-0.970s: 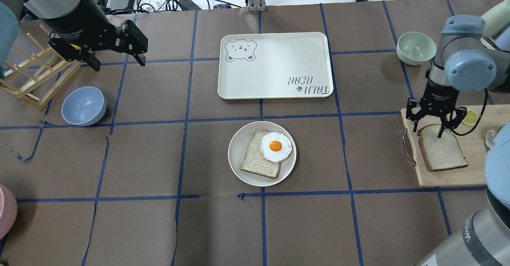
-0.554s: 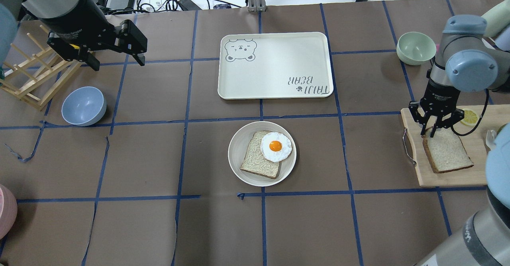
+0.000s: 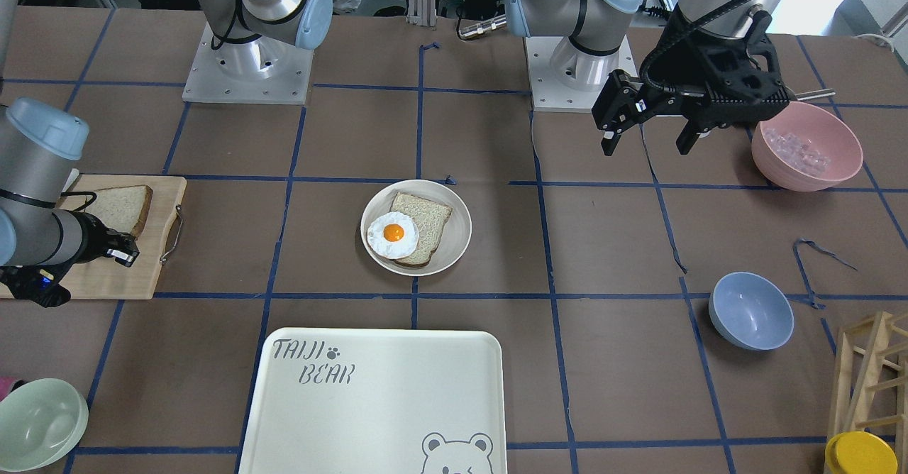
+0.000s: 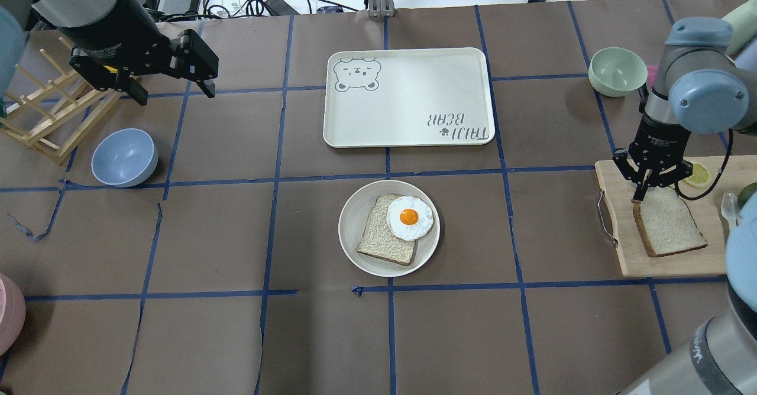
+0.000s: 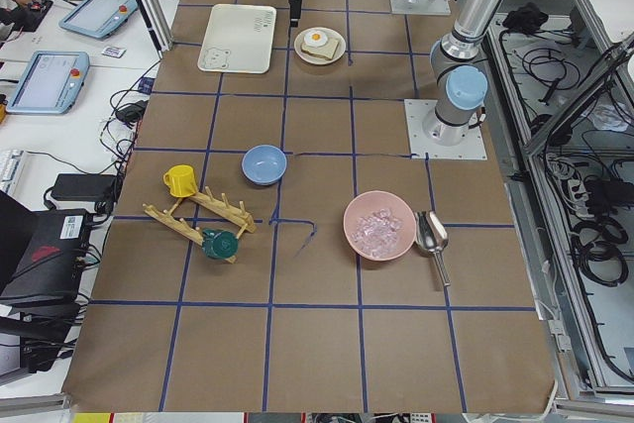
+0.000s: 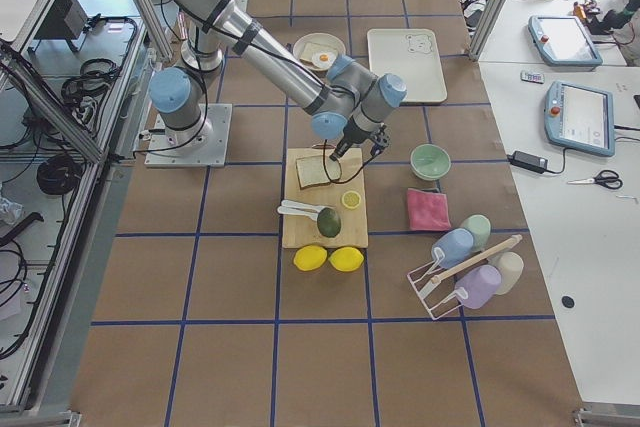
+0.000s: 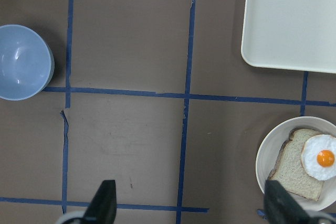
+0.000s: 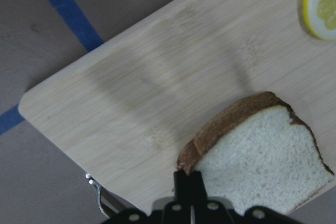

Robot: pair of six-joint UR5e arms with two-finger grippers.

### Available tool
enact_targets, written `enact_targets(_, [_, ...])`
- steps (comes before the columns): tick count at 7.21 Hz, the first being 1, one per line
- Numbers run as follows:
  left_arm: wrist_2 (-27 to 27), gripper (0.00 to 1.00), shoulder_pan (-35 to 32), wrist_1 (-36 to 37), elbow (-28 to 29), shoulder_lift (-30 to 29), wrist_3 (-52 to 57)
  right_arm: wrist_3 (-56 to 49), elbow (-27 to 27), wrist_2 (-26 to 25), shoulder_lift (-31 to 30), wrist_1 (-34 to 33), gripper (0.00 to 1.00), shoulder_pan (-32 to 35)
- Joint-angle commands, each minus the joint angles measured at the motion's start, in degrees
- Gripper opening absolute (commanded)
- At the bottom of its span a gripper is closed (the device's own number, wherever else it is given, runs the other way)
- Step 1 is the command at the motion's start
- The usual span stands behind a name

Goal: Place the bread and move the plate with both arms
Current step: 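Lower the right gripper, grasp the bread slice edge and lift it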

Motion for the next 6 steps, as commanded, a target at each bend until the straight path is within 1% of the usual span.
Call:
enact_targets(1, [0.0, 1.00, 0.0, -0.1, -0.1, 0.1, 0.0, 0.1, -0.2, 0.0, -2.0, 1.3, 0.00, 0.0])
enact_targets(3, [0.1, 1.00, 0.0, -0.1, -0.1, 0.1, 0.0, 0.1, -0.8, 0.1, -4.7, 3.2, 0.00, 0.4])
enact_targets(4, [0.1, 1.00, 0.0, -0.3, -0.2, 0.3, 0.0, 0.1, -3.8, 2.3, -5.4, 7.3, 0.00, 0.8])
enact_targets(5, [0.1, 1.00, 0.0, -0.4, -0.1, 0.2, 0.0, 0.1, -8.8, 3.2, -5.6, 13.4, 0.00, 1.0])
enact_targets(6, [0.1, 1.00, 0.0, -0.4, -0.2, 0.3, 0.0, 0.2, -12.7, 3.4, -5.6, 17.3, 0.00, 1.8])
